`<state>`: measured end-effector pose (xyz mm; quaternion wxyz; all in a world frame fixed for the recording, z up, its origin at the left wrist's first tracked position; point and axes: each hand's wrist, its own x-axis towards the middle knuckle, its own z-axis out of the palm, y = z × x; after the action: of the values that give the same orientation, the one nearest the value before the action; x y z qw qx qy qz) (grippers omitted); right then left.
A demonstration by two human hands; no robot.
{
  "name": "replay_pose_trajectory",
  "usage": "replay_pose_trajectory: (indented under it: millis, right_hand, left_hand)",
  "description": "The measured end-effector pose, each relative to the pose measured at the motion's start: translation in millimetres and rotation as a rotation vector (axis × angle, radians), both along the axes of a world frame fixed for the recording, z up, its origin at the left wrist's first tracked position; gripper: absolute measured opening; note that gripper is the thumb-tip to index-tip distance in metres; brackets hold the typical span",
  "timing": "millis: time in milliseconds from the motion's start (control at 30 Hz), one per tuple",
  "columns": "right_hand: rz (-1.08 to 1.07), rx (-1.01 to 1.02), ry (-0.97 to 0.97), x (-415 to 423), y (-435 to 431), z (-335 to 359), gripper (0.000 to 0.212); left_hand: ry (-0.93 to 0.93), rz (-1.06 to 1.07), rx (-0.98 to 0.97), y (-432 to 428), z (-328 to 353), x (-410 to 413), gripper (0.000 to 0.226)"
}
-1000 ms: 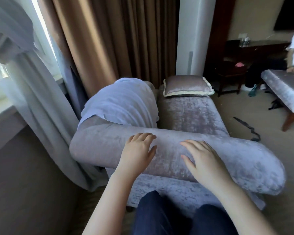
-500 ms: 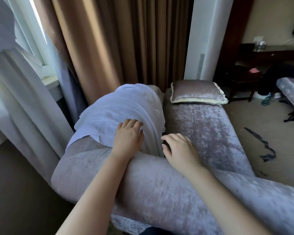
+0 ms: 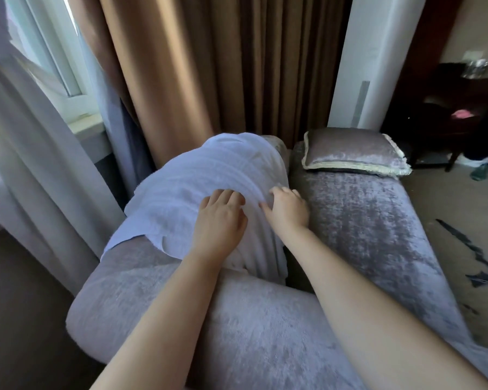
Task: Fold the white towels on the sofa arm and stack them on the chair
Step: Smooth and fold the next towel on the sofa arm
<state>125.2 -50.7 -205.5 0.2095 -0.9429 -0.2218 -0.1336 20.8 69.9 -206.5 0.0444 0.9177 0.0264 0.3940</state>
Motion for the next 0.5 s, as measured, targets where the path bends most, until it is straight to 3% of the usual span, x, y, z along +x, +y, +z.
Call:
replay_pose_trajectory:
  millis: [333, 500]
  right_hand:
    - [0.155, 0.183, 0.053, 11.0, -7.7, -10.3, 0.006]
    - [0.317, 0.202, -0.023, -6.3, -20.2, 6.9, 0.008]
  left_hand:
    - [0.031, 0.024, 0.029, 1.8, -0.7, 0.0, 0.026]
    - [0.016, 0.027, -0.001, 1.1, -0.3, -0.6, 0.027]
